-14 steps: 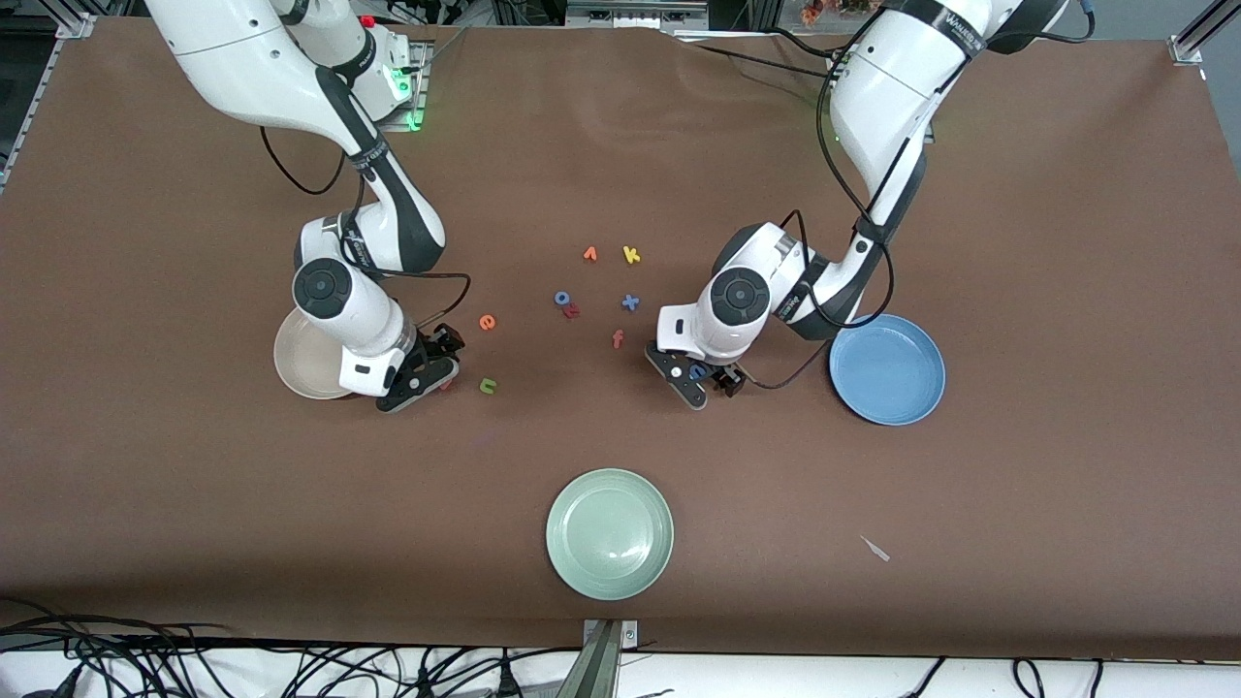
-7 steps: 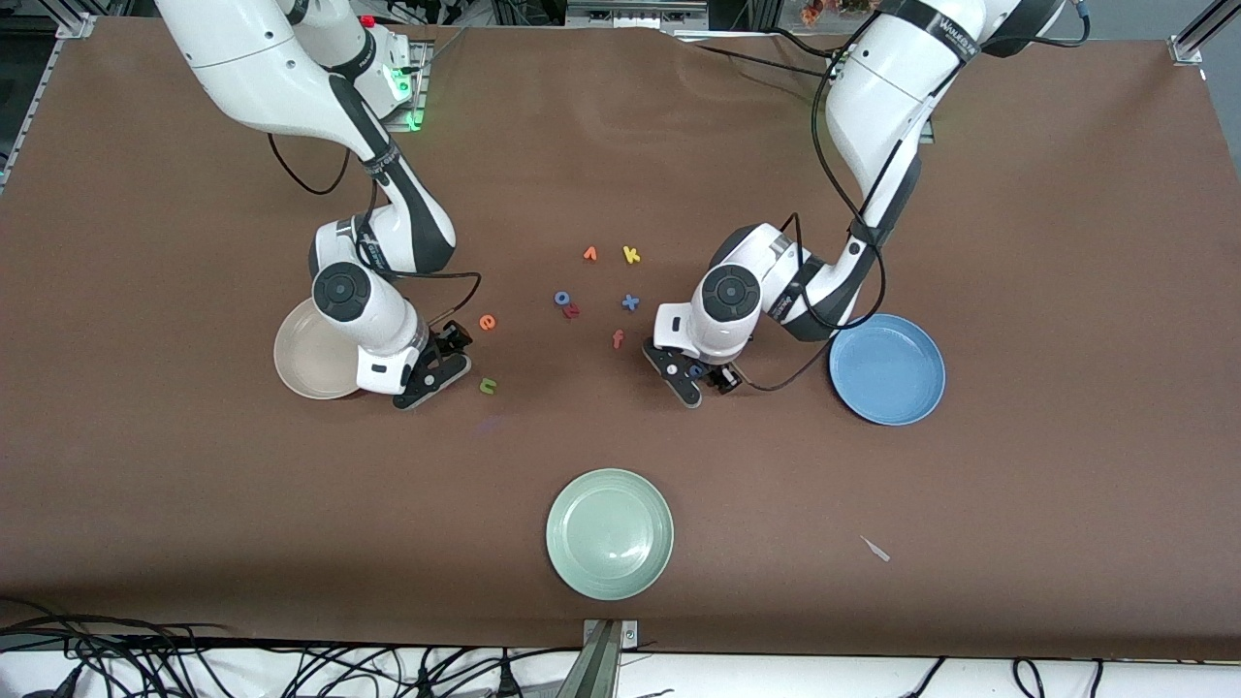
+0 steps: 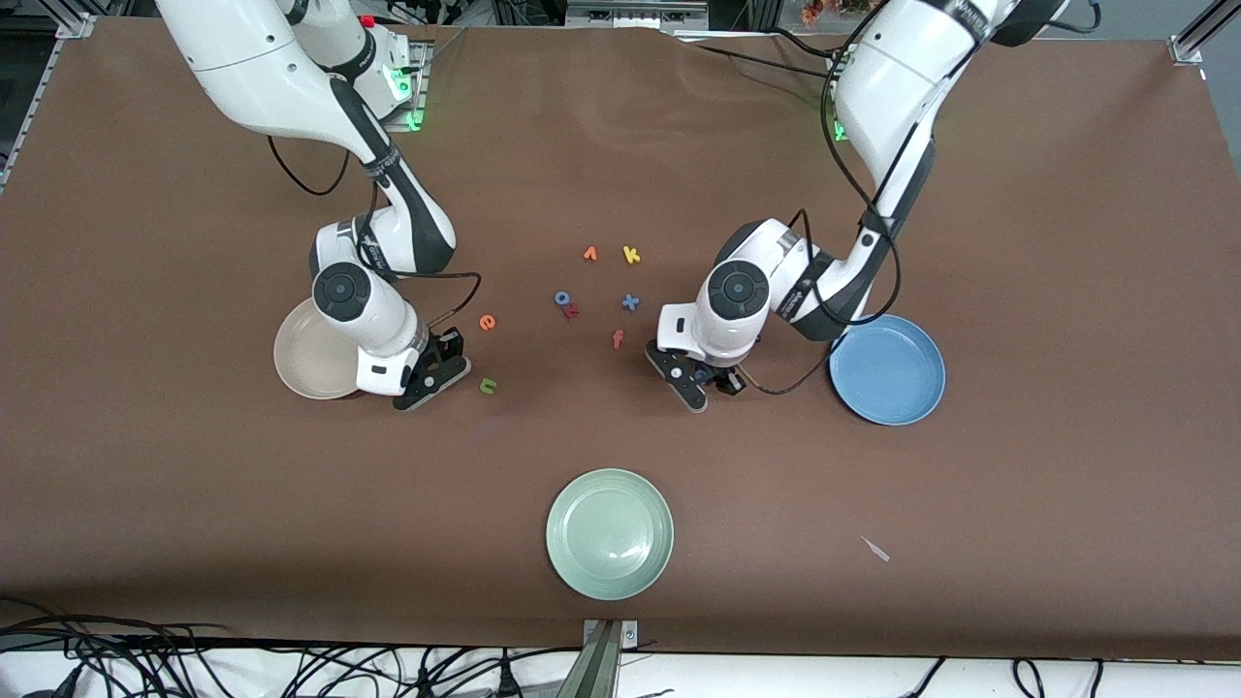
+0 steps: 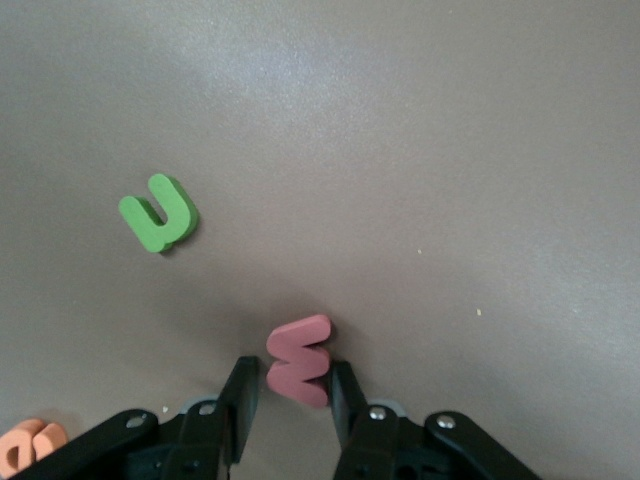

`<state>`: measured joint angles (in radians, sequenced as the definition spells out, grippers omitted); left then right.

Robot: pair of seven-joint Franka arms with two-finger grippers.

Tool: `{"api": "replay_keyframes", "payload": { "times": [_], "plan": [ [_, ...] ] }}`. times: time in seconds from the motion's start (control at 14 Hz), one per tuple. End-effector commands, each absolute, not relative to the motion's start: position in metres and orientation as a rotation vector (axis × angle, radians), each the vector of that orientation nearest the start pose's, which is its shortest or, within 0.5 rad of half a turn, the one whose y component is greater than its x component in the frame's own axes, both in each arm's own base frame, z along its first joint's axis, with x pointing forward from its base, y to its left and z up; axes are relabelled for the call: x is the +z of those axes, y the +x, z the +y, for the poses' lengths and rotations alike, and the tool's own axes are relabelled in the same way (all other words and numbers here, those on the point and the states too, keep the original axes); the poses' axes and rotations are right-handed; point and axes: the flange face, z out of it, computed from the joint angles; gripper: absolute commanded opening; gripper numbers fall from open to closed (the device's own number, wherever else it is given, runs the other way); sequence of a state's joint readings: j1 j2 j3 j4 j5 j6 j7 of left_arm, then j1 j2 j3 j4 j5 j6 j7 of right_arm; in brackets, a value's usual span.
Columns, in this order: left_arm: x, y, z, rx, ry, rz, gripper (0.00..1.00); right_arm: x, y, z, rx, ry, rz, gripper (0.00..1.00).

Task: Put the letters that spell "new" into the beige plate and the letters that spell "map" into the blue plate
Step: 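Pinch the blue m and pink w with the left and right grippers, then release the m on the blue plate and the w on the beige plate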

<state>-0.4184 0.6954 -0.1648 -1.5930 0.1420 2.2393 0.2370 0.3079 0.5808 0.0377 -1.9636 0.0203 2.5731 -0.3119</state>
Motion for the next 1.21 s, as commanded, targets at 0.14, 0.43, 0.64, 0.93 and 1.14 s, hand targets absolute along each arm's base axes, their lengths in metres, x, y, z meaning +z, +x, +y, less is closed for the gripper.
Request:
{"api": "replay_keyframes", "payload": {
  "times": [0.14,0.43,0.64,0.93,1.14],
  "plan": [
    [0.288,0.626,-0.242,0.233,-2.863,1.085,0.00,0.179,0.584,0.212,-0.071,-2.955,-0.977,0.00],
    [0.265,0.639,-0.141,0.405,-2.924,0.879,0.02,0.221,0.606,0.192,0.045,-2.977,-0.892,0.00],
    [0.229,0.620,-0.127,0.520,-2.901,0.852,0.13,0.245,0.616,0.164,0.186,-3.015,-0.771,0.00],
    [0.233,0.613,-0.127,0.543,-2.903,0.785,1.00,0.247,0.614,0.110,0.339,-3.053,-0.679,0.00],
    [0.263,0.614,-0.143,0.497,-2.909,0.801,1.00,0.231,0.612,0.073,0.420,-3.069,-0.565,0.06]
  ]
}}
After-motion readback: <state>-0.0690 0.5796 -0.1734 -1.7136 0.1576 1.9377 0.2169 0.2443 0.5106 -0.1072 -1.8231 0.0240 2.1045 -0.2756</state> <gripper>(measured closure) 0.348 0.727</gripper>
